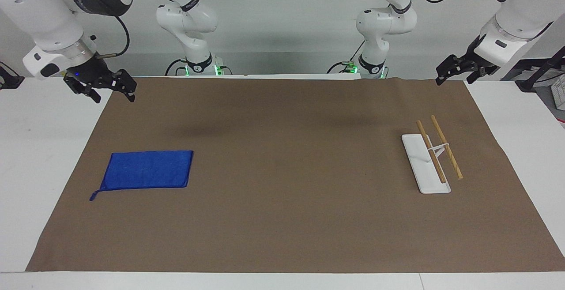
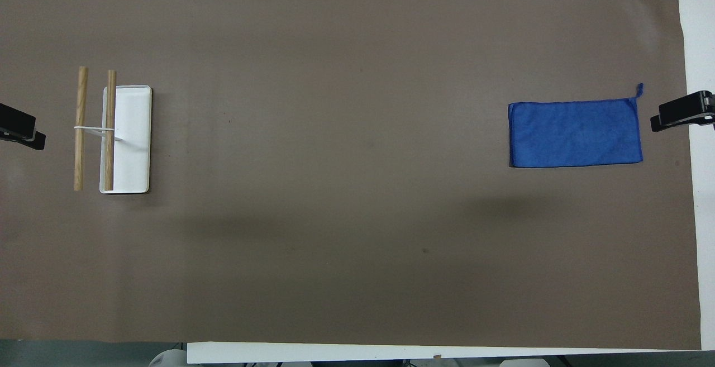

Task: Right arm passes towel to left arm to hang

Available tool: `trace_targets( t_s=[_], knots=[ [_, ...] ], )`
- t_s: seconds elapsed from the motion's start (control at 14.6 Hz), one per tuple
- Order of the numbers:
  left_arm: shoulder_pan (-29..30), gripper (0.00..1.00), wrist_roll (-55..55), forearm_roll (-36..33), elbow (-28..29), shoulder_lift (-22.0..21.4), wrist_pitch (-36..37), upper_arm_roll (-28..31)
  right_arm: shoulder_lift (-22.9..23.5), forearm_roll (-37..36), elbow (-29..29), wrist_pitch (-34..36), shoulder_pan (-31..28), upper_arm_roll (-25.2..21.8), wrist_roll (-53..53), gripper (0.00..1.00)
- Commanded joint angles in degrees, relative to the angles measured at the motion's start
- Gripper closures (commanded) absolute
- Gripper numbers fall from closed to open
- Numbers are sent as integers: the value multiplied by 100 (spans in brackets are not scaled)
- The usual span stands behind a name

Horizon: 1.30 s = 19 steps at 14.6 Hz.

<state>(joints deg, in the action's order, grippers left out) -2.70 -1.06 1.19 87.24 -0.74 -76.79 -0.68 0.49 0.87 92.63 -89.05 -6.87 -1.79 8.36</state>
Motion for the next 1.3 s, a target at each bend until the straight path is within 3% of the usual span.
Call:
trace_targets(
  t_s=[0.0,0.21,0.55,0.75,1.03,1.24],
  knots=[
    [-20,0,18,30,47,-75,41,42,3,-96,61,-112,-112,65,114,0],
    [-20,0,18,30,47,-75,41,42,12,-96,53,-201,-112,73,131,0],
    [-20,0,18,30,47,-75,41,42,468,-87,341,-796,-174,-59,332,0],
    [-20,0,18,30,47,-75,41,42,679,-87,1044,-1937,-235,-50,683,0],
    [-20,0,18,30,47,-84,41,42,829,-78,2318,-4089,-350,-76,1168,0],
    [-20,0,18,30,47,-84,41,42,1189,-87,2532,-4621,-394,-76,1291,0]
  ],
)
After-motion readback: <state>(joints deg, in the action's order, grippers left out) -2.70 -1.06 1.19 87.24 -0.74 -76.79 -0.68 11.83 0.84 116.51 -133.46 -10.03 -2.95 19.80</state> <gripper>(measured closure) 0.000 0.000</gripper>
